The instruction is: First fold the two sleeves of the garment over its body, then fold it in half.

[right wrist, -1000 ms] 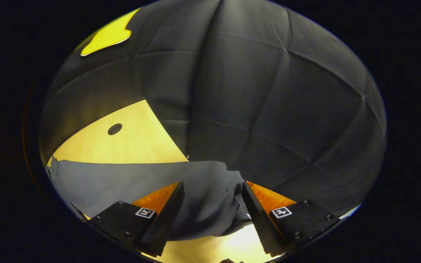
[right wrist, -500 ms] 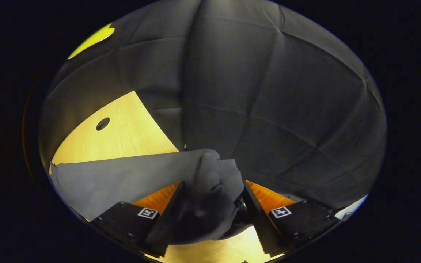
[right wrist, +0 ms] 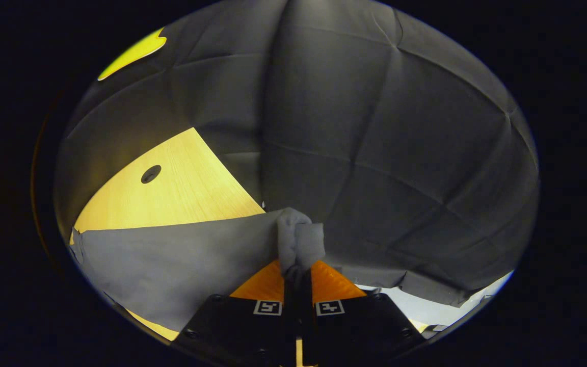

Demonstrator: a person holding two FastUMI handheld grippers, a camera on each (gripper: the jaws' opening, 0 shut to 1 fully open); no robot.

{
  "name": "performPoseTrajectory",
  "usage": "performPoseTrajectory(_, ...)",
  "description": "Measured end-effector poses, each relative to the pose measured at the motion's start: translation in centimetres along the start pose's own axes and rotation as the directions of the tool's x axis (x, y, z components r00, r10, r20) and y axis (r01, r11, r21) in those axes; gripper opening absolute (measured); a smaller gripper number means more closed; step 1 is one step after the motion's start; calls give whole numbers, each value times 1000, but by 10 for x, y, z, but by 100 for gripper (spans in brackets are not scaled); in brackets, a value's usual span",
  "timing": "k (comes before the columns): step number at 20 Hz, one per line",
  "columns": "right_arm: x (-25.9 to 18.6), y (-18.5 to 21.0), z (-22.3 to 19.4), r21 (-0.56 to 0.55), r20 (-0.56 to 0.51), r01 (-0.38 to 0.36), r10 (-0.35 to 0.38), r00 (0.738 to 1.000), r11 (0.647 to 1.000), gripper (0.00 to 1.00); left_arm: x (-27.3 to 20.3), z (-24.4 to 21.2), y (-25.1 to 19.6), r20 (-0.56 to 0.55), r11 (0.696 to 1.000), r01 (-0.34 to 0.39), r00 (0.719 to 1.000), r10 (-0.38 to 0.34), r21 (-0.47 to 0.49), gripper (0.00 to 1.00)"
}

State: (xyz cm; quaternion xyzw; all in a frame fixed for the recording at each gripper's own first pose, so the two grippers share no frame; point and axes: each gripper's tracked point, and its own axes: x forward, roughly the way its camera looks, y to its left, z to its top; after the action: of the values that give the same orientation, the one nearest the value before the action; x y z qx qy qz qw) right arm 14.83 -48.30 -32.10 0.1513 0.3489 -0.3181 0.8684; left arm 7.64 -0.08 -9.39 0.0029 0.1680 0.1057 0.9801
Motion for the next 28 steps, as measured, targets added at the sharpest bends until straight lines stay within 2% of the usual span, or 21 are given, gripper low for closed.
performPoseTrajectory(3,-19,7,14,-19,41,-22,23,999,1000,9,-5,-2,8,5,1000,-7,1000,7,-12,98)
performPoseTrajectory(6,-44,21,28,-87,102,-28,37,994,996,9,-13,2,20,41,1000,-22,999,22,14,98)
performPoseTrajectory(11,-104,60,59,-194,196,-77,116,974,978,9,-29,6,38,90,999,-29,996,28,14,98)
performPoseTrajectory(18,-222,129,95,-337,286,-139,242,927,931,9,-33,5,61,110,1000,28,994,-26,-15,98)
performPoseTrajectory(23,-309,182,113,-395,299,-242,373,878,886,9,-25,-3,88,117,999,25,993,-20,-44,98)
performPoseTrajectory(25,-334,193,109,-418,291,-282,422,859,863,9,-24,-14,100,102,999,13,995,-8,-50,98)
performPoseTrajectory(28,-349,212,104,-427,258,-349,482,837,834,9,-25,-27,119,91,998,-6,996,12,-70,98)
